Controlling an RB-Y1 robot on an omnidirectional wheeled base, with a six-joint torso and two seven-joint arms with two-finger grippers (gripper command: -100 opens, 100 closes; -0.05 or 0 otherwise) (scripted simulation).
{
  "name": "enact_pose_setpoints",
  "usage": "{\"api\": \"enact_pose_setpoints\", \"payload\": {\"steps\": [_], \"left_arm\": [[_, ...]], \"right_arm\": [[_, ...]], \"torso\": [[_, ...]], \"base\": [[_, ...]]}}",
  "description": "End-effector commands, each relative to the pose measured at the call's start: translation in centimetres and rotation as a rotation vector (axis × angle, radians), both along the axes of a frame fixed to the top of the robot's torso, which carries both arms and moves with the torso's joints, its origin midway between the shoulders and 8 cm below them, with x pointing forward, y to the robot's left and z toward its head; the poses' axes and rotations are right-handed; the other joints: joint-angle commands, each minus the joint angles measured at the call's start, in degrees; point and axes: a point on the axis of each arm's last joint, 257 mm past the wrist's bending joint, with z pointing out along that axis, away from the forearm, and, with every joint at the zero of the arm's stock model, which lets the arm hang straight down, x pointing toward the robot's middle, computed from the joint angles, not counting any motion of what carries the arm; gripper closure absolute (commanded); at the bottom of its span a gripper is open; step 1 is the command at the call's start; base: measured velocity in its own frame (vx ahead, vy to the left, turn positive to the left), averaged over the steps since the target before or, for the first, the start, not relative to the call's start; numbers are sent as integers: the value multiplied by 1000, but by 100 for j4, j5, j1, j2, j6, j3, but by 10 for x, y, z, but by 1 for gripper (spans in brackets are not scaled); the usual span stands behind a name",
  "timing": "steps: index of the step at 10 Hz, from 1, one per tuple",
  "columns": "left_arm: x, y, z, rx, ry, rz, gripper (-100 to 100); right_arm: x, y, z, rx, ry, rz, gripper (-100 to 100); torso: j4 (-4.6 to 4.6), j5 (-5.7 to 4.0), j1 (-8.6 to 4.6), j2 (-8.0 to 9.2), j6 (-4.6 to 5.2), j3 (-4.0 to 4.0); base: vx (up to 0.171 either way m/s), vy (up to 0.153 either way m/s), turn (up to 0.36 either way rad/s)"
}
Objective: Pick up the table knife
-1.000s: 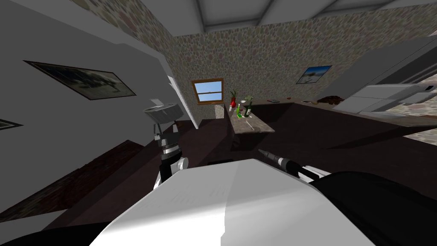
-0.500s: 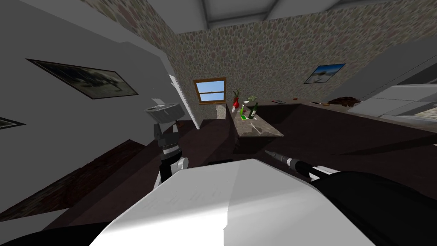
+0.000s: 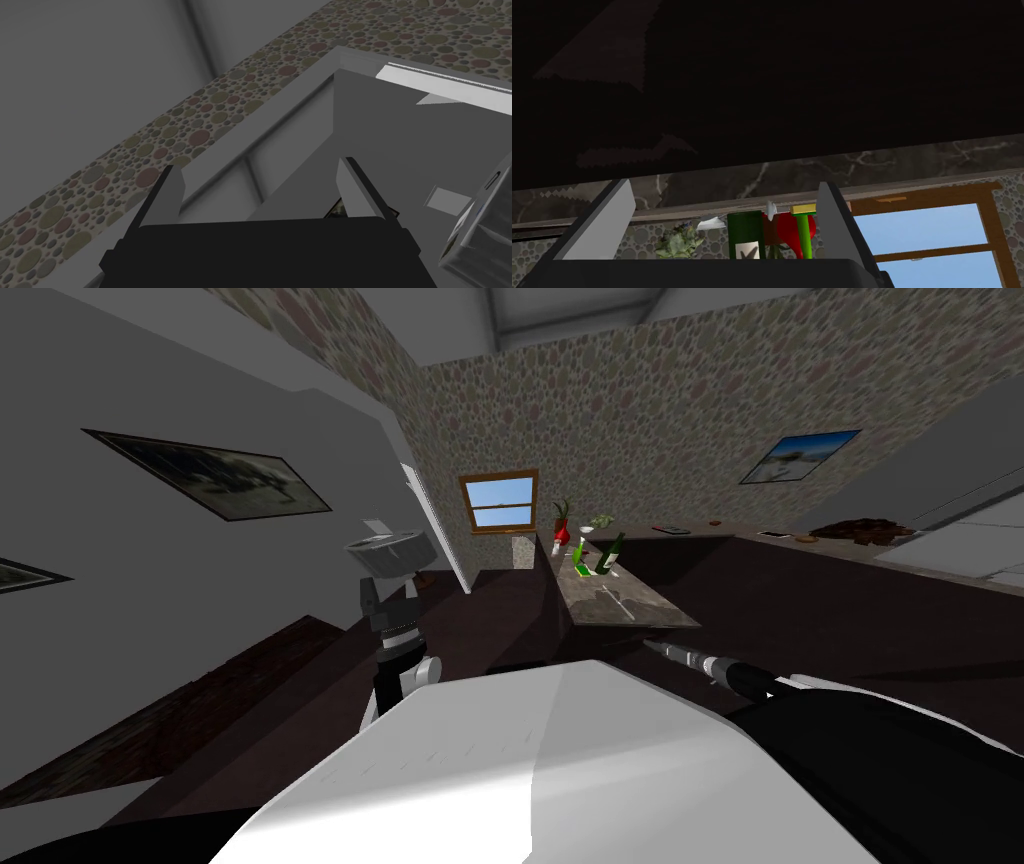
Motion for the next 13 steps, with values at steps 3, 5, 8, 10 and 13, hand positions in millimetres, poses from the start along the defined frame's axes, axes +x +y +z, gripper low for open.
{"api": "enact_pose_setpoints", "payload": {"steps": [3,5,8,10,13], "left_arm": [[0,0,0,0,0,0,0],[0,0,0,0,0,0,0],[0,0,0,0,0,0,0],[0,0,0,0,0,0,0],[0,0,0,0,0,0,0]], "right_arm": [[-2,-33,25,-96,10,30,-100],[-4,-35,27,-107,10,42,-100],[-7,-33,24,-107,13,47,-100],[-9,-32,16,-106,10,37,-100],[-10,-32,10,-106,9,29,-100]], "torso": [[-9,-1,-3,-38,-3,-22],[-11,-1,2,-45,-2,-27],[-6,-7,-19,-20,0,-14],[9,-3,-3,46,5,25],[12,-6,-13,59,6,33]], "base": [[261,12,84],[263,-2,93],[175,-40,68],[18,-12,43],[20,-28,47]]}}
